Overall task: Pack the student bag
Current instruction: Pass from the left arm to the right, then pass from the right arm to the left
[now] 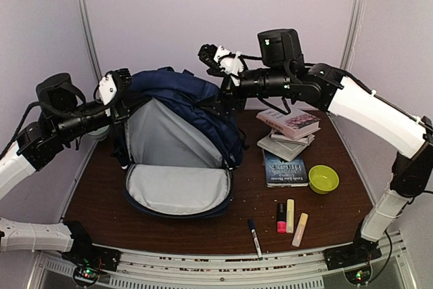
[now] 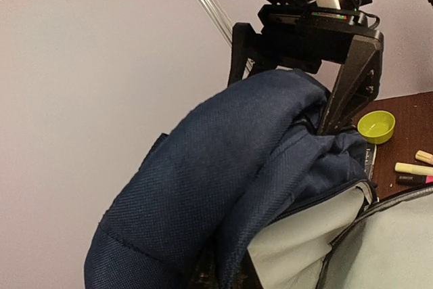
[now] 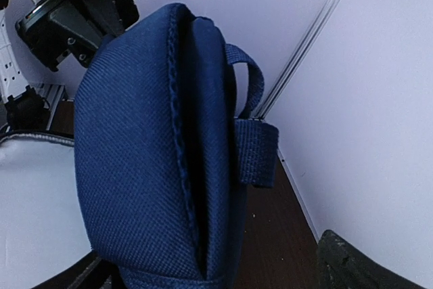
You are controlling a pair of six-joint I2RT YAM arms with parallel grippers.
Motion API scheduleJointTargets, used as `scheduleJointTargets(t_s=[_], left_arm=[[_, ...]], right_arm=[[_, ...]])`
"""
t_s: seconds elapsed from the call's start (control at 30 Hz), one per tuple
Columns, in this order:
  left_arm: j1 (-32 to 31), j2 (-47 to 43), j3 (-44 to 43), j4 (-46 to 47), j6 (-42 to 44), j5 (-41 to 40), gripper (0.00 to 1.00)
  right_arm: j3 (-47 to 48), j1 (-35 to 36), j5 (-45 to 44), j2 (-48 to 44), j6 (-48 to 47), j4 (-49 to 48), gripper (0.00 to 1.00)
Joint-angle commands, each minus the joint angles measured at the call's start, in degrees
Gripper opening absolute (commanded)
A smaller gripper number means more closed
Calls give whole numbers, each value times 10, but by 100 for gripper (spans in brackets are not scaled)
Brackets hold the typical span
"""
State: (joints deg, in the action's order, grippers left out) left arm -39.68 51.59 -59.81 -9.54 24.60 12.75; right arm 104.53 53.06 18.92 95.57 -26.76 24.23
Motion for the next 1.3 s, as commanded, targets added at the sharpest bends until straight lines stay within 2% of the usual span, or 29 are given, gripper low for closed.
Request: scheduleJointTargets(t_s=[0.0,0.03,0.17,0.2,0.23,0.27,0.33,0.37,0.4,0.43,0.57,0.67,0.73,0.87,0.93,1.03,1.13,1.27], left_arm=[[1,3,-11,107,11,-19,0],[1,7,-11,114,8,-36,0],[2,20,-16,138,-12,-135,0],[3,26,-22,137,-20,-166,0],[4,34,-30,130,-27,-192,0],[7,43,-41,118,-40,-214,14],[14,65,-63,89,-61,-236,68],[16,73,-75,72,-70,-235,84],[17,79,-88,55,-80,-230,95],[19,82,-100,41,-89,-219,97],[21,60,-127,17,-115,-161,98],[20,38,-122,14,-139,-120,97],[20,26,-99,14,-177,-129,95],[21,21,-32,28,-268,-260,98],[33,36,-20,23,-309,-299,98],[80,61,-9,44,-384,-245,98],[125,91,7,109,-441,-157,98],[177,146,21,184,-532,-77,98]], right_arm=[[61,20,66,45,-42,121,87],[75,24,81,54,-39,136,77],[88,25,113,64,5,130,26],[87,25,117,62,20,119,5],[83,25,115,59,42,99,0],[77,24,110,55,71,71,0],[65,20,83,50,137,5,0],[61,15,60,48,182,-29,0],[58,7,36,48,227,-67,0],[55,-6,22,49,286,-113,0],[42,-78,-30,61,532,-241,0],[-11,-110,-90,66,649,-333,0],[-42,-113,-134,63,677,-375,0],[-73,-108,-158,65,706,-426,0],[-74,-103,-159,71,708,-429,0],[-84,-92,-167,76,710,-438,0],[-97,-81,-177,75,705,-448,0],[-117,-71,-188,68,692,-460,0]])
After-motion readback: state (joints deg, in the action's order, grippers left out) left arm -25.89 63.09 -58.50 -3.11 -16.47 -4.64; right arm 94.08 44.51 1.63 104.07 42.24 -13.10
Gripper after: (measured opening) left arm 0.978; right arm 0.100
